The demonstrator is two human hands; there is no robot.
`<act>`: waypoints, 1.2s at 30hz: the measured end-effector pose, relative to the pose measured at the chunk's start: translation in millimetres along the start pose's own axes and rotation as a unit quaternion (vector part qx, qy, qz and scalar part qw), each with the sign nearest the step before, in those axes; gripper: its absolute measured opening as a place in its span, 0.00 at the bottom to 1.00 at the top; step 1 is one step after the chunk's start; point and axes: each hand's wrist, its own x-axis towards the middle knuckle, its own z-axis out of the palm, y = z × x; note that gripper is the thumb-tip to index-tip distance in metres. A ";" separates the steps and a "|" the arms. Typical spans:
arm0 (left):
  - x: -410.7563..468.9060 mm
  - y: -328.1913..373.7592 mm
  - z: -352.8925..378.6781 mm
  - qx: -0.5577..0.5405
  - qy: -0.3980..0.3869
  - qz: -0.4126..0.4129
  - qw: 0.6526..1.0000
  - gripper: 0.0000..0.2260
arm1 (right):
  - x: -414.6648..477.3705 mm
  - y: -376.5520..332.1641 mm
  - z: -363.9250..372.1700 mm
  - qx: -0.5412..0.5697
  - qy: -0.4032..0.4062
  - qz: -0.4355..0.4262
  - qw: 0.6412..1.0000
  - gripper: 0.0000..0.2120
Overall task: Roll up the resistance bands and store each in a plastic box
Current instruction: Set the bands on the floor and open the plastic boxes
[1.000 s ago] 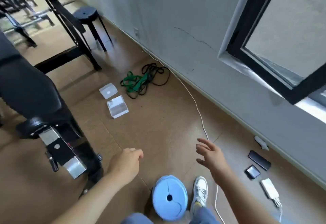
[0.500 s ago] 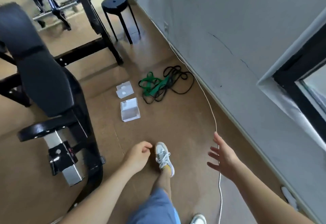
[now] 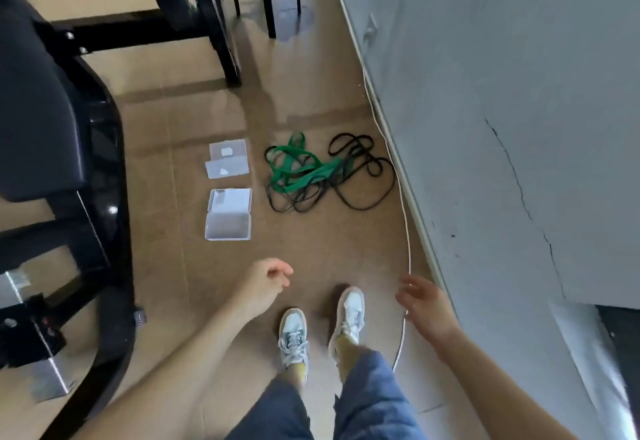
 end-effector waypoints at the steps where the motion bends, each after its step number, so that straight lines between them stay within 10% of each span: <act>1: 14.6 5.6 0.0 -0.010 0.002 -0.009 1.000 0.12 | 19.5 -12.2 -0.5 -0.020 -0.004 -0.005 1.000 0.15; 13: 229.1 39.9 -6.3 0.002 0.076 -0.033 0.997 0.12 | 279.6 -141.1 2.0 -0.261 -0.134 -0.105 0.950 0.28; 25: 510.5 -32.9 41.4 0.166 0.107 0.012 0.980 0.14 | 559.5 -140.8 145.7 -0.596 -0.153 -0.207 0.761 0.56; 32: 658.1 -103.2 110.7 0.376 -0.052 -0.023 0.925 0.51 | 713.0 -85.0 251.6 -0.660 -0.144 -0.235 0.699 0.66; 36: 685.6 -135.8 137.2 0.416 -0.051 -0.043 0.907 0.56 | 742.4 -52.0 287.4 -0.673 -0.090 -0.252 0.689 0.61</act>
